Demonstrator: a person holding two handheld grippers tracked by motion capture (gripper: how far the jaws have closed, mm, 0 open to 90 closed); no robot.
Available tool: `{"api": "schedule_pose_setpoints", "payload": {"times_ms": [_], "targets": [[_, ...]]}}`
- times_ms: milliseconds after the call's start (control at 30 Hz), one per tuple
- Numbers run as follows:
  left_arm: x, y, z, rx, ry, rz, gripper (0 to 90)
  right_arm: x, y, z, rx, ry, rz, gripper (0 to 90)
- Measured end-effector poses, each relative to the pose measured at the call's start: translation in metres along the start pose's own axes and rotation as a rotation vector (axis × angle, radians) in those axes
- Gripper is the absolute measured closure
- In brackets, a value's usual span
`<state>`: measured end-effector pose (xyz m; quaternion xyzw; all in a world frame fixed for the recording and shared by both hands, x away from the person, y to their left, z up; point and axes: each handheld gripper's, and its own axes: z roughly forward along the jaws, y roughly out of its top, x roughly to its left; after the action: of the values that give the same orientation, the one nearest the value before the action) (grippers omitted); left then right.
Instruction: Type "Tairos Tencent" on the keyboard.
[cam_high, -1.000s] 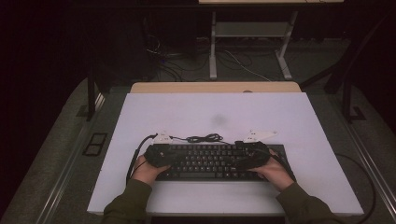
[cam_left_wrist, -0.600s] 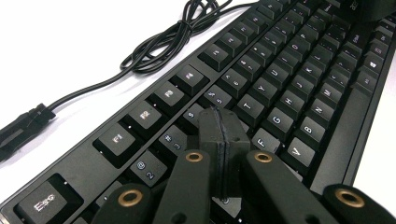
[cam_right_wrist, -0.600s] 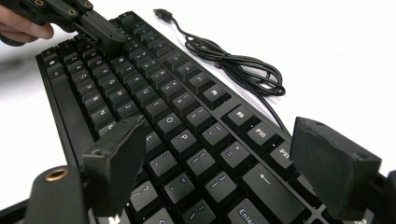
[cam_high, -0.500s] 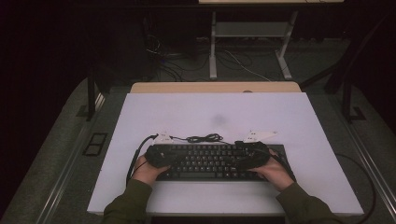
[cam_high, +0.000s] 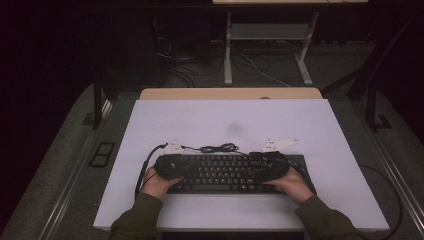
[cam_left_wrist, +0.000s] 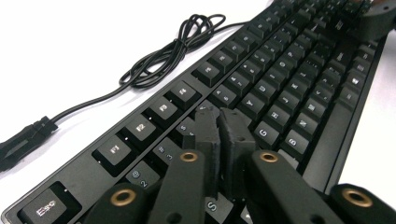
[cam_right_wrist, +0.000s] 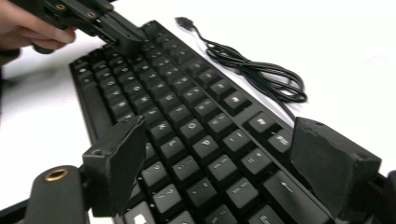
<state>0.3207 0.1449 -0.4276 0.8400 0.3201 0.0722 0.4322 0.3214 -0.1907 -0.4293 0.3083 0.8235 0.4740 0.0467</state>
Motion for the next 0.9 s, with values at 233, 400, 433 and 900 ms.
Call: {"api": "schedule_pose_setpoints", "payload": {"times_ms": [233,400,433,900], "targets": [[-0.005,-0.002,-0.004,-0.017,0.008,-0.009,74.9,0.001,0.002,0.004,0.0,0.027,-0.008,19.8],[-0.007,-0.004,-0.006,-0.024,0.016,-0.016,66.2,0.003,0.003,0.007,0.004,0.047,-0.006,26.0],[-0.007,-0.004,-0.006,-0.024,0.018,-0.016,63.7,0.003,0.003,0.008,0.006,0.049,-0.012,28.2],[-0.013,-0.018,-0.011,-0.036,0.033,-0.027,36.0,0.012,0.01,0.024,0.031,0.142,-0.056,62.7]]}}
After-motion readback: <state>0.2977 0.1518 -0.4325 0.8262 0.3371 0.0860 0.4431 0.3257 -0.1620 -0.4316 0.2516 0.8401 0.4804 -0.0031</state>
